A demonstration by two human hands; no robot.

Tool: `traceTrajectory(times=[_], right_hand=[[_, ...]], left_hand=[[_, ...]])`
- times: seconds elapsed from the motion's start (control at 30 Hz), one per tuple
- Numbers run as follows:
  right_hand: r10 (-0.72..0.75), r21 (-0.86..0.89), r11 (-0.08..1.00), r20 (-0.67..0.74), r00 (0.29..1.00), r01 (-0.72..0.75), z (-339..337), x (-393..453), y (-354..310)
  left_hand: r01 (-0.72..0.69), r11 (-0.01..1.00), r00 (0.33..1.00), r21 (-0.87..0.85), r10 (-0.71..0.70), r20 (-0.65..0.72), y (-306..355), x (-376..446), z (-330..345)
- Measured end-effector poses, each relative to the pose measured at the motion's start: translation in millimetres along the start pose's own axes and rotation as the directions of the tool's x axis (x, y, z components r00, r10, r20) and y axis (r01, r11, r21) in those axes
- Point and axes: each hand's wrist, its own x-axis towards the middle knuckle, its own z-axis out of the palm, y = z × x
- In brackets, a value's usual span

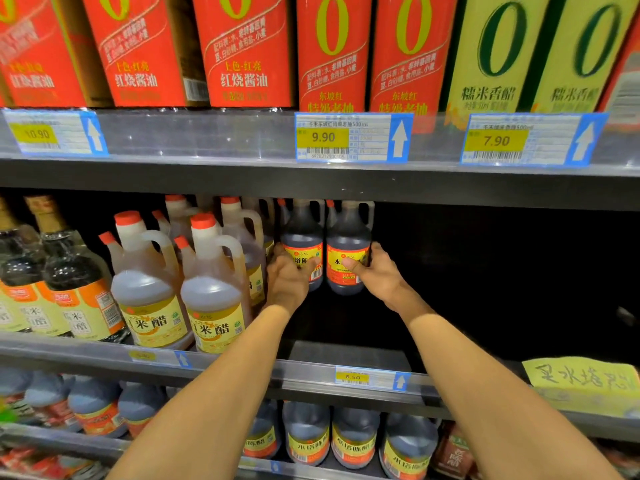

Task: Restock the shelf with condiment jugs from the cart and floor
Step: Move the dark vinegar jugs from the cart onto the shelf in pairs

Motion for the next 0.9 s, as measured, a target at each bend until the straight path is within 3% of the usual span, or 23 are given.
traceTrajectory(times=[0.3, 0.4, 0.57, 0.7, 0.9], right_hand=[[0.046, -0.133, 0.990, -0.048, 0.998, -0.052, -1.4, -16.5, -13.4], [0.072, -0.164, 0.983, -0.045, 0.996, -0.078, -4.1, -20.2, -17.0], [0.094, -0.168, 0.982, 0.026, 0.995, -0.089, -14.6, -41.3, -21.8], [0.139, -0.336, 0.935, 0.061, 0.988, -0.111, -20.5, -72.0, -31.9], [0.112, -0.579, 0.815, 0.164, 0.980, 0.004, -30.5, -144.7, -64.2]], left_hand=[[0.092, 0.995, 0.993, 0.047, -0.095, 0.072, 4.4, -11.9, -4.5], [0.078, 0.988, 0.990, 0.134, -0.093, 0.110, 6.6, -21.5, -8.5], [-0.001, 0.950, 0.977, 0.314, -0.066, 0.202, 11.4, -37.5, -21.1], [-0.155, 0.849, 0.941, 0.506, -0.029, 0.337, 17.0, -58.7, -43.2], [-0.330, 0.853, 0.888, 0.403, 0.137, 0.438, 17.9, -102.8, -96.4]])
